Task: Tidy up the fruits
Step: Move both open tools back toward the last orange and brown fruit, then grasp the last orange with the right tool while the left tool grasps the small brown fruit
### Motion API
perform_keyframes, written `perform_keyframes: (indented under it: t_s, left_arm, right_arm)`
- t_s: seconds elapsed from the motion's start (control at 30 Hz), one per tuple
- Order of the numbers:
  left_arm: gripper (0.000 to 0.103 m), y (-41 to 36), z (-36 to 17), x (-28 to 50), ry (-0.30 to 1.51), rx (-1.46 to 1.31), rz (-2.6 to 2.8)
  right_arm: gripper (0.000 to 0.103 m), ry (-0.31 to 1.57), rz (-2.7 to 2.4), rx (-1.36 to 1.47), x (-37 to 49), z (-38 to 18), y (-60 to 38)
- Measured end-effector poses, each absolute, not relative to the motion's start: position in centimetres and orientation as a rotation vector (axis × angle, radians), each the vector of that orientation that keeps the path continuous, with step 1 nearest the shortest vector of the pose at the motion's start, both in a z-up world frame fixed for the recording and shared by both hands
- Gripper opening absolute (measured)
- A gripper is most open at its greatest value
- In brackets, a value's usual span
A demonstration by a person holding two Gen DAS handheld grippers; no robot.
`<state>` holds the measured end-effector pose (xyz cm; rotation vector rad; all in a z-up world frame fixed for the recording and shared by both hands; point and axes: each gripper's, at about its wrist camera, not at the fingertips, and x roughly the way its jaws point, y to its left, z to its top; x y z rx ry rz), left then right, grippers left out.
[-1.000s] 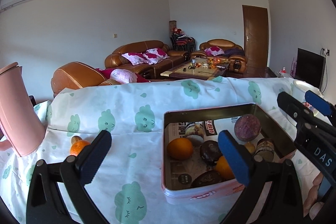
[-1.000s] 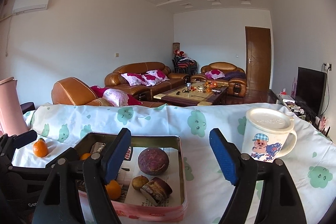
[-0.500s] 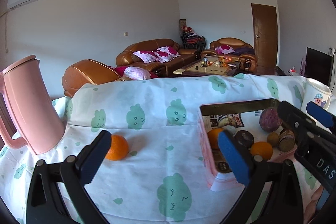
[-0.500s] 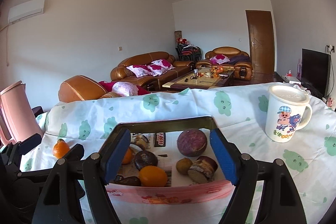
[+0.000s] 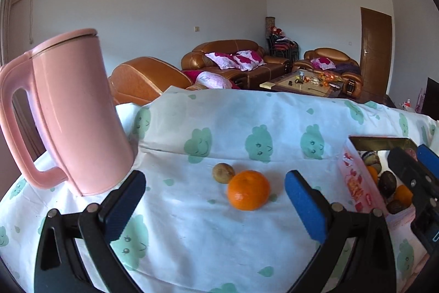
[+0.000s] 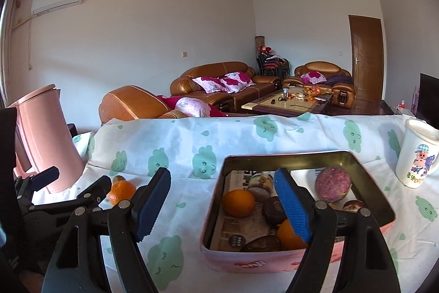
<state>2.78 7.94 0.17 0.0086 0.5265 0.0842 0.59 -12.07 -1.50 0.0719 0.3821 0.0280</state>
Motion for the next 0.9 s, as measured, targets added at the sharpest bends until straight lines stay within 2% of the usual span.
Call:
perform_keyframes:
  t_s: [0.27, 0.43, 0.7, 0.8, 0.83, 0.87, 0.9]
  left_arm:
    - [0.103, 14.2, -1.3, 4.4, 0.649, -0.059, 0.273]
    - [0.103, 14.7, -1.9, 4.8, 0.682, -0.052, 0.301]
    - [0.101, 15.9, -2.0, 5.1, 0.684, -0.024, 0.390]
    - [0.101, 15.9, -2.1, 5.2, 0.696, -0.026, 0.376]
    - [0.101, 15.8, -2.1, 5.3, 0.698, -0.021, 0.374]
    - [0.101, 15.7, -2.1, 5.3, 0.699, -0.019, 0.370]
    - [0.101, 15.7, -2.1, 5.3, 0.698, -0.019, 0.365]
  right_arm:
    - [0.079, 0.543, 0.162, 0.014, 4.2, -2.8, -6.8]
    - [0.079, 0.705, 0.276, -0.049, 7.6, -4.7, -2.9]
    - [0.079, 0.841, 0.332, -0.036, 11.6, -6.6, -0.4]
    - [0.070, 0.881, 0.357, 0.002, 12.6, -7.1, -0.6]
    - [0.056, 0.877, 0.375, 0.008, 12.5, -7.0, -0.6]
    - [0.049, 0.876, 0.396, 0.008, 12.4, -7.0, -0.5]
    - [0.049, 0.870, 0.388, -0.003, 12.1, -6.9, -0.5]
